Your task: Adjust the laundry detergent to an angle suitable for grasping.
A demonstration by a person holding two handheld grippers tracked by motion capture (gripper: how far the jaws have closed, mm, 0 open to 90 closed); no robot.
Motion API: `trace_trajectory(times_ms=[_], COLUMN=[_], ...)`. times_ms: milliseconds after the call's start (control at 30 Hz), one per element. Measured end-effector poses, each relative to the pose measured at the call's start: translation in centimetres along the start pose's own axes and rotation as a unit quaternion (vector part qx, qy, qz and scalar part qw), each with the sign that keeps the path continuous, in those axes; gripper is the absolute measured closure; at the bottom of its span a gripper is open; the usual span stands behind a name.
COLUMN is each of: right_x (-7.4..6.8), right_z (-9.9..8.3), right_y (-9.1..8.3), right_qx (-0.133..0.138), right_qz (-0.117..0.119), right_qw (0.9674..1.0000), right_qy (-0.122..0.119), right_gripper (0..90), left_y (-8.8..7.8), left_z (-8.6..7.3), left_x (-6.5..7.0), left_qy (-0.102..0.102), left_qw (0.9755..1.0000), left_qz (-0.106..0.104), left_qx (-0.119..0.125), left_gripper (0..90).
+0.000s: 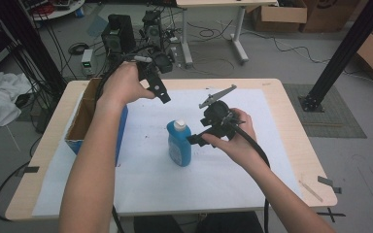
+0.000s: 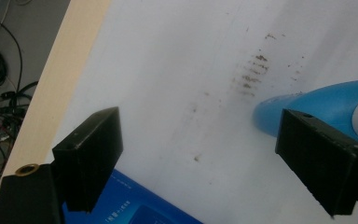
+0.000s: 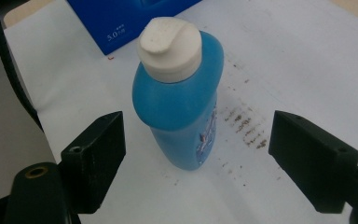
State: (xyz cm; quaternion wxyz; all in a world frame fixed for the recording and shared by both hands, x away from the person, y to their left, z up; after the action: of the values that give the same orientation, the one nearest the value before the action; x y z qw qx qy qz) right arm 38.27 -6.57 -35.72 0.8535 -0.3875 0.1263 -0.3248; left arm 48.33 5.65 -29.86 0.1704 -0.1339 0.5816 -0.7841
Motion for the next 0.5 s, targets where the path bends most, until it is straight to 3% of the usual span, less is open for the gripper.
trace_trajectory(times_ms=[500], right_x=[-1.5], right_z=[-0.3], right_y=[2.4], right_qx=[-0.003], right_qz=[-0.006], right_qw=[1.0], right_qy=[-0.006], right_gripper=[18.8], left_y=[0.1], left_z=[0.1], left_x=[0.1], left_qy=[0.001], left_qw=[1.0], left_qz=[0.0], left_qx=[-0.001], left_gripper=[15.5])
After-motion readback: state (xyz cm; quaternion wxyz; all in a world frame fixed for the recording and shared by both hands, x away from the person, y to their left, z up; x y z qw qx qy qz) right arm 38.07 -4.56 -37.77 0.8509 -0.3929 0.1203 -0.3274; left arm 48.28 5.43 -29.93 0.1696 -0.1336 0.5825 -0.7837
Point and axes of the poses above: each handheld gripper's, and its own axes: y roughly forward along the jaws, z roughly out of its top, x roughly to its right, the point moved 10 cm from there along y, roughly forward along the jaws, and after that the axes turned 12 degrees about -z, right-handed, at the moved point
